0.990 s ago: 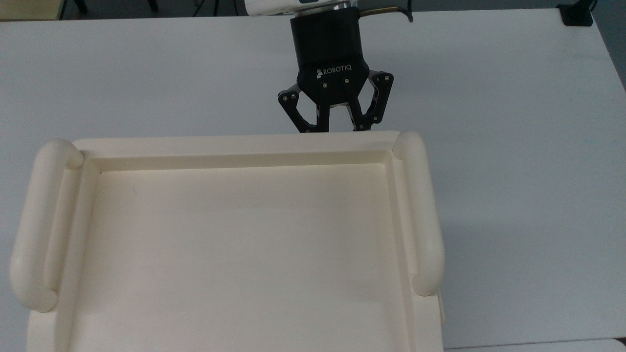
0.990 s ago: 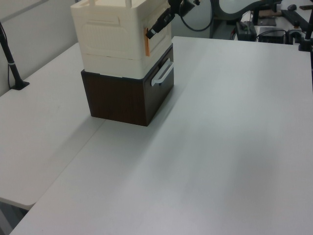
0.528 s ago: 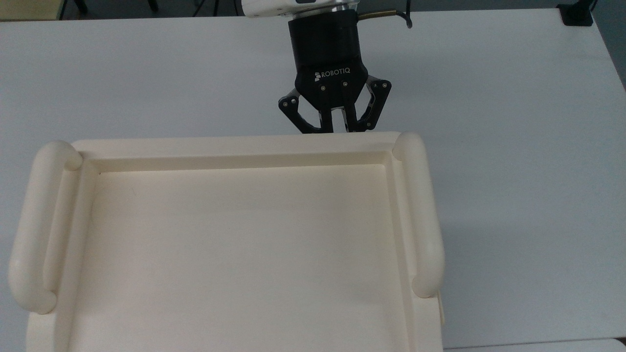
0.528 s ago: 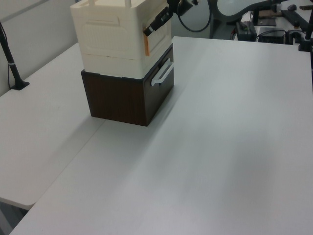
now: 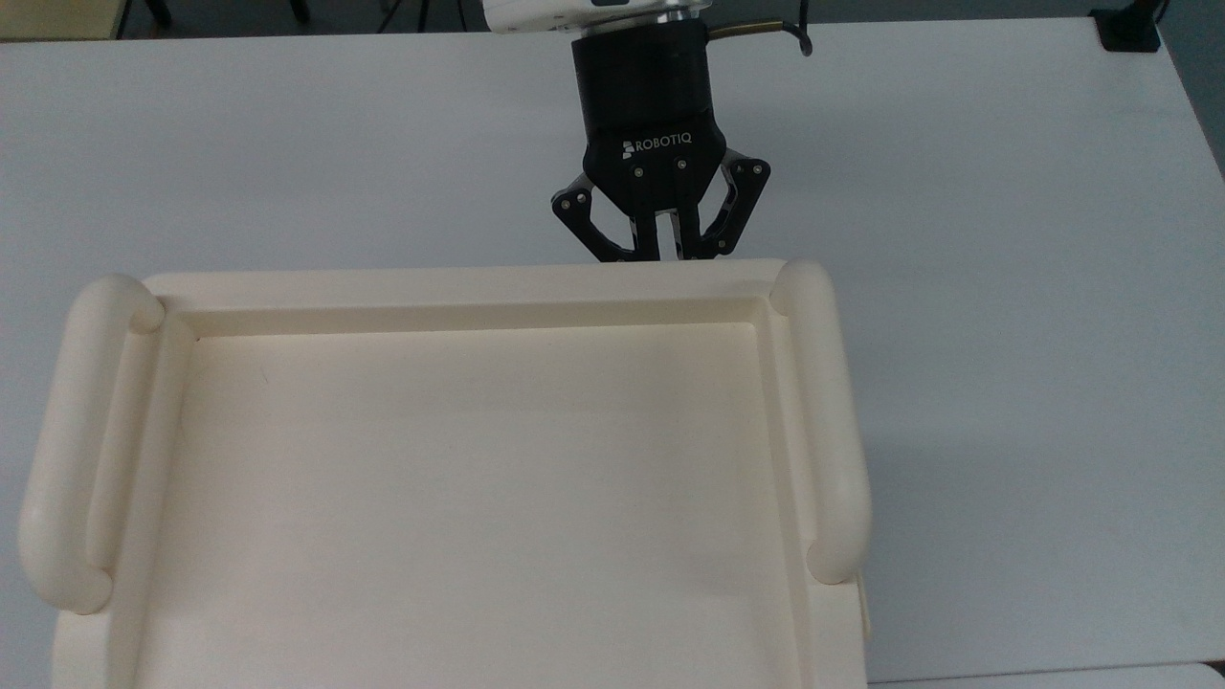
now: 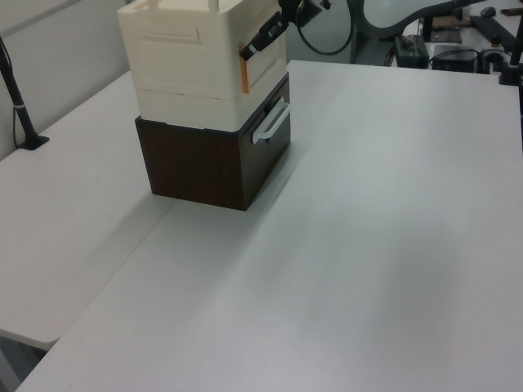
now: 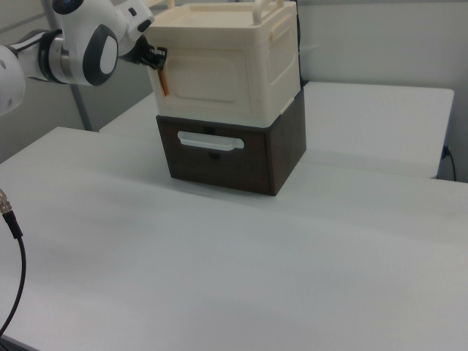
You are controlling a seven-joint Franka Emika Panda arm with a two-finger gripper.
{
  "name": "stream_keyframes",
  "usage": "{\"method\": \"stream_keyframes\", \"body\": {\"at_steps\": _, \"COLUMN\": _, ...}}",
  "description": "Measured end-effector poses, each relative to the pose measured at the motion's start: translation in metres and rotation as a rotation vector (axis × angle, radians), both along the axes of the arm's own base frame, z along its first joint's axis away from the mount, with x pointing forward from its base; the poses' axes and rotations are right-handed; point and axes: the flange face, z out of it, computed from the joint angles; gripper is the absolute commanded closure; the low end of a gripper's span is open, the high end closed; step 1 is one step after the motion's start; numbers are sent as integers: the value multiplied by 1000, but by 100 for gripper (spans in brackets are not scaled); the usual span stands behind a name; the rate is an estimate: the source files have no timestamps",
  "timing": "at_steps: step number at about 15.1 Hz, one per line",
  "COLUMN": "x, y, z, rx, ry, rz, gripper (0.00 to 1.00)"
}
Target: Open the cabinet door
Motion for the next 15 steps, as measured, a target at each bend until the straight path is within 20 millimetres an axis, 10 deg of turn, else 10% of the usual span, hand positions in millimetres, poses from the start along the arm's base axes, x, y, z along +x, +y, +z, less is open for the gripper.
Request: {"method": "stream_keyframes", "body": {"at_steps": 15, "x": -23, "y": -7, "z": 18, "rx": -37, "ry": 151, "rz": 3, "gripper": 82}}
